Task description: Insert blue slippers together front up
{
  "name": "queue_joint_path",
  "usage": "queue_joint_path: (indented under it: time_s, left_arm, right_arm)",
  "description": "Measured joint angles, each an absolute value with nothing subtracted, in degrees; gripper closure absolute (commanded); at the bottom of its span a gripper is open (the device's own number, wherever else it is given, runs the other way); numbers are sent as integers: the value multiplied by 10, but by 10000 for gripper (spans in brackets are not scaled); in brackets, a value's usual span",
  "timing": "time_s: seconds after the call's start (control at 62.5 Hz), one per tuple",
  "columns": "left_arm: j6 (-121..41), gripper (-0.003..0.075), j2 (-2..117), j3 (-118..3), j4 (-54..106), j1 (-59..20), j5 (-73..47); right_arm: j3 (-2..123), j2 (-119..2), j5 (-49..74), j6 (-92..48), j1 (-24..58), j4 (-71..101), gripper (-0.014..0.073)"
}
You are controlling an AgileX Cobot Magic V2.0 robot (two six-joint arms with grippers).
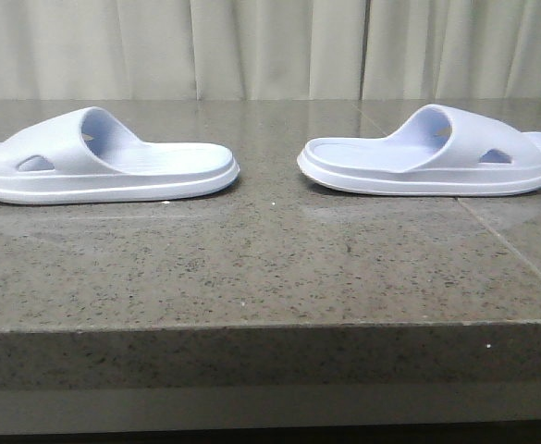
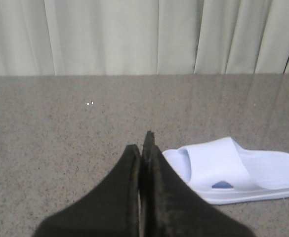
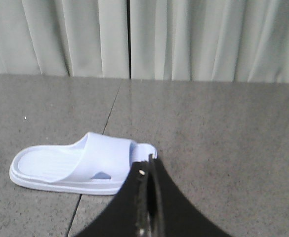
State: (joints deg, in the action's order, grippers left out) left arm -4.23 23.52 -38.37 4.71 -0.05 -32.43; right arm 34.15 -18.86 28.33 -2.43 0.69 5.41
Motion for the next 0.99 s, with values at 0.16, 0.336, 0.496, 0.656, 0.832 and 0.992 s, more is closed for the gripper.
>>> queue_joint_path:
  time_s: [0.16, 0.336, 0.496, 0.656, 0.832, 0.992]
  left_arm:
    - [-42, 741, 289, -385, 47, 0, -338]
    - [-42, 741, 325, -385, 47, 0, -338]
    - [-42, 740, 348, -385, 47, 0, -338]
    - [-42, 612, 364, -385, 47, 0, -339]
    - [-42, 266, 371, -385, 47, 0, -340]
    - [-42, 240, 373, -385, 63, 0, -332]
  right_arm:
    - [343, -252, 310, -25, 7, 54, 662]
    - [343, -292, 313, -25, 7, 54, 662]
    - [343, -307, 318, -25, 7, 54, 662]
    - [343, -309, 322, -25, 7, 54, 597]
    - [343, -309, 337, -25, 7, 54, 239]
    - [343, -310, 343, -25, 7, 54, 117]
